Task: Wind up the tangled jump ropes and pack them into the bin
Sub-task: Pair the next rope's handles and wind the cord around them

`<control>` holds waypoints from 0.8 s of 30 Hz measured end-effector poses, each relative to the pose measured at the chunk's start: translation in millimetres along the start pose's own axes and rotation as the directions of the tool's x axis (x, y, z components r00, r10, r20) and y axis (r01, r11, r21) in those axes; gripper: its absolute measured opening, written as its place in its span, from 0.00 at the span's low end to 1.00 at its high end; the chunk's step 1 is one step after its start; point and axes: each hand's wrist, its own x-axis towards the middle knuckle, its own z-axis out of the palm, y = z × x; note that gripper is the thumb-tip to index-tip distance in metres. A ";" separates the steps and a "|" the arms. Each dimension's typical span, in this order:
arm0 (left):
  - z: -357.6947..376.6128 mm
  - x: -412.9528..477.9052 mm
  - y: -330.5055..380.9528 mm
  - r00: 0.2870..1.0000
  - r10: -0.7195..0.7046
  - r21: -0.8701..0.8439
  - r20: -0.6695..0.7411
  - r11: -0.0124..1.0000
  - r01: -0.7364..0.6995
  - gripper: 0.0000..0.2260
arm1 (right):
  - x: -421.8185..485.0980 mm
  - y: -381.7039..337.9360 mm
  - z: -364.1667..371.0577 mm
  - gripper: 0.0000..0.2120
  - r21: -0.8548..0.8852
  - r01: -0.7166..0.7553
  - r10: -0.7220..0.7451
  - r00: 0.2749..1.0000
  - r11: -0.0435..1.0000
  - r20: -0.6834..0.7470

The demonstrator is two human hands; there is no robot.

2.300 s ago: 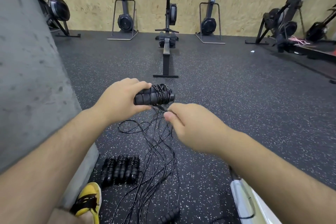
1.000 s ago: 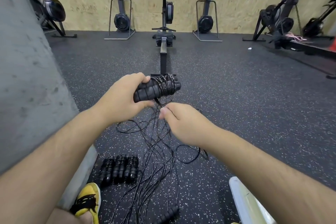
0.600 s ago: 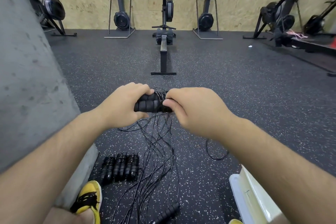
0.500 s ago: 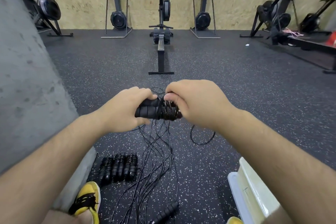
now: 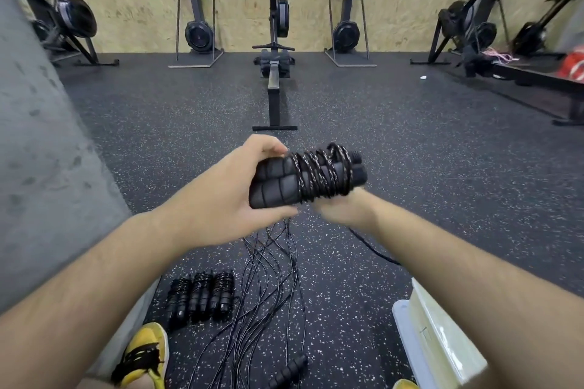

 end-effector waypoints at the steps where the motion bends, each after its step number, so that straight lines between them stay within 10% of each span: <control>1: -2.5 2.0 -4.4 1.000 -0.014 0.035 -0.001 0.999 0.014 0.34 | -1.9 4.5 7.6 0.10 -0.101 0.067 -0.066 0.998 0.993 0.021; 15: -20.2 5.6 -42.9 0.987 -0.129 0.405 0.096 0.911 0.079 0.42 | -25.6 -9.7 46.1 0.18 -0.317 0.174 -0.094 0.963 0.932 0.255; 24: -10.9 2.8 -50.3 0.989 -0.036 0.389 0.144 0.921 -0.023 0.36 | -38.3 -36.6 12.1 0.13 -0.736 0.434 -0.456 0.869 0.520 0.191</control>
